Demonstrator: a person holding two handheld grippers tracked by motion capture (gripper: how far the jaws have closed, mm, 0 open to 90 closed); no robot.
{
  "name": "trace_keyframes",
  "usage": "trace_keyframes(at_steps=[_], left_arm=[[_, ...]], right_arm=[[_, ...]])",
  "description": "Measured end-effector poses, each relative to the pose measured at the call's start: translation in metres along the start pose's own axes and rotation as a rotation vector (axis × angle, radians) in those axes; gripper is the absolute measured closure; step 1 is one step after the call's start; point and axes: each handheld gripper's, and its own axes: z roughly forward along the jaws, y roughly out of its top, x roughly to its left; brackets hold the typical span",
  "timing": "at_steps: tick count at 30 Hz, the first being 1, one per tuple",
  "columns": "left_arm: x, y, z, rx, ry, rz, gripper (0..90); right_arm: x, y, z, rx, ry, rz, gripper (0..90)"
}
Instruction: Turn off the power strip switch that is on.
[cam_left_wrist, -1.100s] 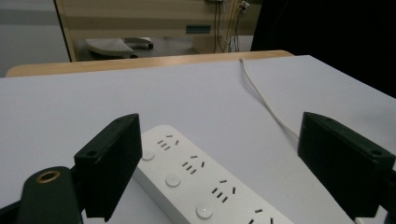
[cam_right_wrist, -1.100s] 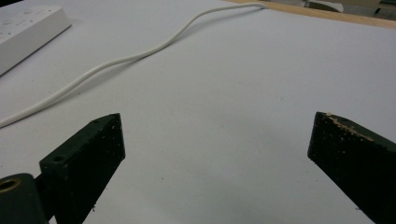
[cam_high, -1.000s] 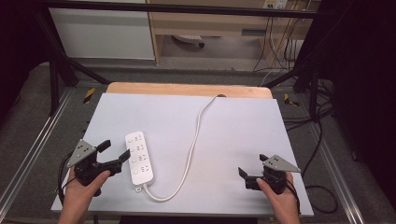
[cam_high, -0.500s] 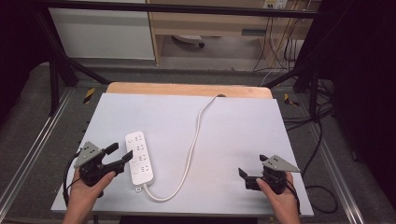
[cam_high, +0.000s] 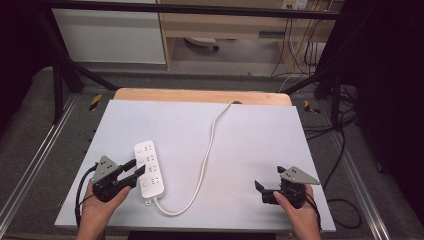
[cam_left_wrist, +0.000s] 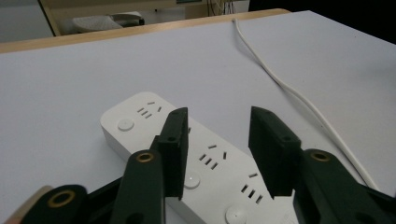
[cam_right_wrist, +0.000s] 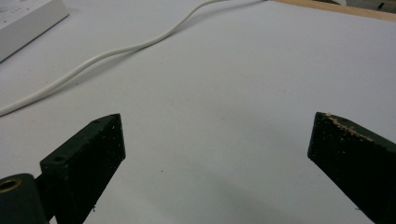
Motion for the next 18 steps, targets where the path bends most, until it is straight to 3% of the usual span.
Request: trace_keyframes(at_steps=[4, 11, 18], left_arm=[[0.0032, 0.0000, -0.0028, -0.008, -0.020, -0.023, 66.5], [0.0047, -0.0019, -0.0039, 0.027, -0.060, 0.007, 81.1], [0.0085, -0.0067, -0.0001, 0.079, -0.078, 0.010, 88.1]], right_arm=[[0.0004, 0.0001, 0.0001, 0.000, 0.003, 0.001, 4.3], [0.0004, -0.0003, 0.0009, 0.007, 0.004, -0.001, 4.8], [0.0000, -0.0003, 0.0014, 0.014, 0.005, -0.001, 4.7]])
